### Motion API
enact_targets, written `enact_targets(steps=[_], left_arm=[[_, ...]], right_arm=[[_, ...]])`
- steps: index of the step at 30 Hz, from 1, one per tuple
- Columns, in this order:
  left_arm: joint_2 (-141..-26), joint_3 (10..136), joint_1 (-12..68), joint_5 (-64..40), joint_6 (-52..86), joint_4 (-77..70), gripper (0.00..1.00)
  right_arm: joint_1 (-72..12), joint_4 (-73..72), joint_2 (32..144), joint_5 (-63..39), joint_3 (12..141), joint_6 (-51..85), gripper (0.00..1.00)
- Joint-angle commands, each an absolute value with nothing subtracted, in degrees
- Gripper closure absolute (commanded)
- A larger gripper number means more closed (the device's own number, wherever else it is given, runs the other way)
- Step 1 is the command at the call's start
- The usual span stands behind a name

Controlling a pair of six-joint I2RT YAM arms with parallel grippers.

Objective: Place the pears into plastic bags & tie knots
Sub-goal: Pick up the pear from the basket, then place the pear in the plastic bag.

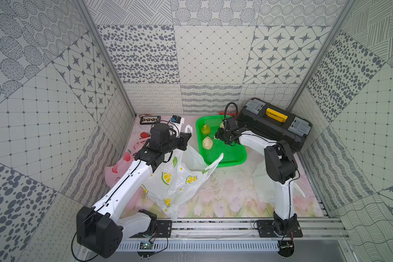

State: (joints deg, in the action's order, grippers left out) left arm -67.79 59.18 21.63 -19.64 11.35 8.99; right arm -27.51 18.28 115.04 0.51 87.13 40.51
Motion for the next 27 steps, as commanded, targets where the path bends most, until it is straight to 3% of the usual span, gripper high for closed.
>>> enact_targets(steps=[1, 6, 10, 16, 20, 25, 27], left_arm=[[-67.7, 60.5, 21.9, -18.9, 9.9, 10.1, 1.0], [-69.2, 62.0, 21.9, -20.1, 10.1, 10.5, 1.0], [-69.7, 63.5, 22.0, -20.2, 9.8, 11.3, 1.0], [-69.5, 64.1, 22.5, -21.6, 10.5, 10.7, 1.0], [-69.7, 64.0, 23.5, -22.3, 10.5, 10.8, 1.0], [-69.8, 62.9, 23.8, -21.9, 10.3, 9.4, 1.0], [-69.8, 62.6, 23.8, -21.3, 9.8, 9.3, 1.0]], right_arm=[[-29.4, 13.7, 102.0, -3.1, 81.0, 34.5, 0.55], [-36.9, 17.7, 88.4, -6.8, 72.9, 25.9, 0.55], [-45.6, 20.5, 84.1, -7.6, 70.2, 22.1, 0.54], [-50.0, 15.2, 89.9, -8.9, 69.9, 22.8, 0.53], [-53.5, 18.3, 98.3, -1.7, 76.6, 17.8, 0.52], [-56.9, 16.9, 101.4, 0.7, 76.7, 14.5, 0.42], [-56.5, 16.9, 100.4, 0.4, 75.7, 14.2, 0.28]])
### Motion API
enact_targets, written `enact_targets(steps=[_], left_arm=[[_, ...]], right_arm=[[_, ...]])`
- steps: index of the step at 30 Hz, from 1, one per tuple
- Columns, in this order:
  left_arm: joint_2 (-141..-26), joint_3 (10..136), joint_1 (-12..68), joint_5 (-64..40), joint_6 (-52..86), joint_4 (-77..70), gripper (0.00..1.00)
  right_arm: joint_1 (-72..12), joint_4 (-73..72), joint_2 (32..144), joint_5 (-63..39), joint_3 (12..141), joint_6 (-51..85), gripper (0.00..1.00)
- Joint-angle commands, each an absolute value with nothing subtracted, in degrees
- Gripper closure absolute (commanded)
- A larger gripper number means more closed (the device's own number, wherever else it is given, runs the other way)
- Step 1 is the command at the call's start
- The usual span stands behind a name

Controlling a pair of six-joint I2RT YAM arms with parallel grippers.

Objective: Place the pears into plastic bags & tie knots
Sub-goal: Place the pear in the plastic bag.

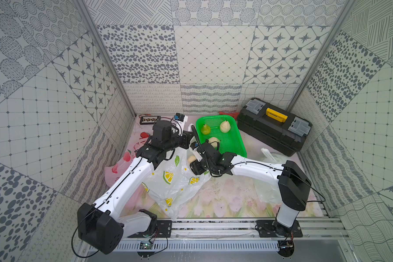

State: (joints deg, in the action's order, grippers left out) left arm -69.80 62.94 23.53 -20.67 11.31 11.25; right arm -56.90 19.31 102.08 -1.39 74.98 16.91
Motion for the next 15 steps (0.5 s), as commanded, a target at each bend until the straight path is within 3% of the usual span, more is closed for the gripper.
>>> enact_targets(steps=[1, 3, 6, 10, 15], left_arm=[[-69.8, 62.5, 23.8, -21.3, 9.6, 9.3, 1.0], [-69.8, 62.5, 23.8, -21.2, 9.5, 9.2, 1.0], [-69.7, 62.0, 23.8, -20.8, 9.6, 8.9, 1.0], [-69.6, 62.1, 23.8, -20.0, 9.5, 9.1, 1.0], [-69.7, 62.2, 23.8, -19.3, 9.8, 9.5, 1.0]], right_arm=[[-56.2, 17.5, 99.5, -0.5, 75.7, 14.3, 0.22], [-55.1, 19.1, 97.6, -4.1, 75.9, 15.2, 0.13], [-53.9, 21.4, 94.5, -7.6, 75.8, 17.0, 0.09], [-52.1, 22.8, 90.3, -7.9, 74.9, 22.0, 0.09], [-46.3, 29.5, 83.6, 0.1, 72.0, 35.0, 0.14]])
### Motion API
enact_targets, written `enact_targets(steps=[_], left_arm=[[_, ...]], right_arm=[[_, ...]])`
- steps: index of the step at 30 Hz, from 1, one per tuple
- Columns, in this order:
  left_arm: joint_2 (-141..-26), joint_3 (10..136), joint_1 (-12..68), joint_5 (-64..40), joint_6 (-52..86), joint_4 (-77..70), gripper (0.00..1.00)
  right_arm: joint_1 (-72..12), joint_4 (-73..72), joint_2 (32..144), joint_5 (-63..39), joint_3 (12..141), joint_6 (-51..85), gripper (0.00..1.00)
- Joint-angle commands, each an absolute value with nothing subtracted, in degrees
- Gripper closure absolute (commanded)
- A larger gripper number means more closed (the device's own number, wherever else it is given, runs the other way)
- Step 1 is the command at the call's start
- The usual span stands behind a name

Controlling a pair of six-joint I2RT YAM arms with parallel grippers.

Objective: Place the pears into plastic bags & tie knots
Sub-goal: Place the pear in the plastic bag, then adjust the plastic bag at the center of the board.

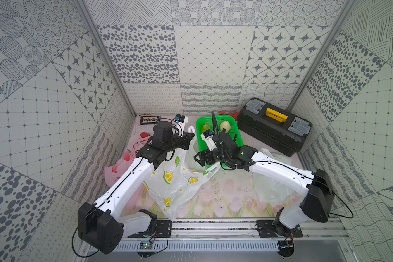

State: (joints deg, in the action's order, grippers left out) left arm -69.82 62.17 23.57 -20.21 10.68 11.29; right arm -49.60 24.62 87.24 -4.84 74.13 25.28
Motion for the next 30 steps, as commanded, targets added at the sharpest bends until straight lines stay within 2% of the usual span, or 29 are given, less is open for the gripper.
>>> enact_targets(steps=[1, 4, 12, 15, 20, 24, 30], left_arm=[[-69.7, 62.2, 23.8, -19.3, 9.8, 9.5, 1.0], [-70.0, 62.1, 23.8, -19.2, 9.8, 9.4, 1.0], [-70.6, 62.4, 23.9, -19.9, 10.9, 8.8, 1.0], [-69.8, 62.4, 24.0, -19.6, 10.7, 9.6, 1.0], [-68.4, 62.3, 24.0, -19.0, 10.1, 10.6, 1.0], [-67.8, 62.5, 24.0, -18.5, 10.3, 10.5, 1.0], [-66.5, 64.2, 24.0, -17.4, 10.6, 14.2, 1.0]], right_arm=[[-45.0, 31.2, 82.7, 1.7, 71.0, 36.9, 0.14], [-43.1, 35.2, 80.4, 8.7, 67.5, 40.3, 0.14], [-42.3, 29.0, 86.4, 1.7, 64.7, 46.5, 0.18], [-42.7, 26.3, 88.0, 0.8, 64.7, 46.7, 0.3], [-43.1, 25.0, 88.3, -0.7, 65.2, 44.5, 0.73], [-43.6, 25.7, 86.2, 0.2, 65.8, 42.5, 0.99], [-44.3, 30.3, 82.2, 2.7, 69.5, 38.1, 1.0]])
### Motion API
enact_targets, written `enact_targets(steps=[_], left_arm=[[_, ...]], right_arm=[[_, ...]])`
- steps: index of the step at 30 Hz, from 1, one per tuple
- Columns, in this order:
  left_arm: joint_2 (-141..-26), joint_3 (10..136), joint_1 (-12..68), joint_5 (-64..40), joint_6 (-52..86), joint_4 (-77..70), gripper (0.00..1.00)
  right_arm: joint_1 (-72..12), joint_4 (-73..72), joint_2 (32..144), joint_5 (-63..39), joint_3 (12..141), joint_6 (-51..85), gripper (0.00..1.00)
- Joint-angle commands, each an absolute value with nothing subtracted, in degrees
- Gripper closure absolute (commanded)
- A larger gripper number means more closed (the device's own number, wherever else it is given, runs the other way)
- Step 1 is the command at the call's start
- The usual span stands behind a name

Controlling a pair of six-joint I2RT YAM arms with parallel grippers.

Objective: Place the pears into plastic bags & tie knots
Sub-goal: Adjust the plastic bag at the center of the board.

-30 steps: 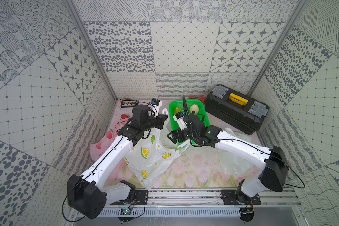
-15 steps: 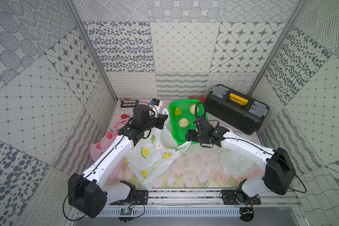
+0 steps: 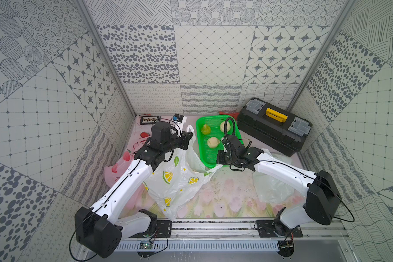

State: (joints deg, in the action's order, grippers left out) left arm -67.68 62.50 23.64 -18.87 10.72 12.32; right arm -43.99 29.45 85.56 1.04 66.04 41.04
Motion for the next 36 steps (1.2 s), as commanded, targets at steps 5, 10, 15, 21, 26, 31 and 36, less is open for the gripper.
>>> enact_targets(steps=[5, 10, 15, 21, 26, 31, 36], left_arm=[[-65.2, 65.8, 24.2, -16.3, 10.1, 17.6, 1.0], [-63.5, 68.5, 25.1, -15.6, 11.3, 22.3, 1.0], [-60.7, 72.0, 28.6, -13.3, 12.1, 27.9, 1.0], [-59.2, 77.1, 35.5, -6.1, 15.0, 33.1, 1.0], [-60.5, 77.5, 38.0, -5.3, 17.8, 31.8, 1.0], [-63.7, 73.2, 38.4, -4.7, 13.7, 27.5, 1.0], [-66.6, 73.7, 38.3, -6.9, 8.6, 24.8, 1.0]], right_arm=[[-45.0, 33.1, 79.3, 2.5, 72.3, 36.0, 1.0], [-46.0, 35.5, 78.5, 0.8, 76.9, 31.9, 1.0], [-47.4, 44.8, 79.7, -0.6, 89.4, 22.9, 1.0], [-47.2, 52.7, 80.6, -2.3, 103.8, 17.6, 1.0], [-45.1, 52.1, 80.2, -3.4, 105.6, 18.2, 1.0], [-38.7, 47.1, 80.8, -4.4, 95.5, 21.7, 0.97], [-38.4, 50.0, 80.5, 2.8, 96.5, 19.4, 0.67]])
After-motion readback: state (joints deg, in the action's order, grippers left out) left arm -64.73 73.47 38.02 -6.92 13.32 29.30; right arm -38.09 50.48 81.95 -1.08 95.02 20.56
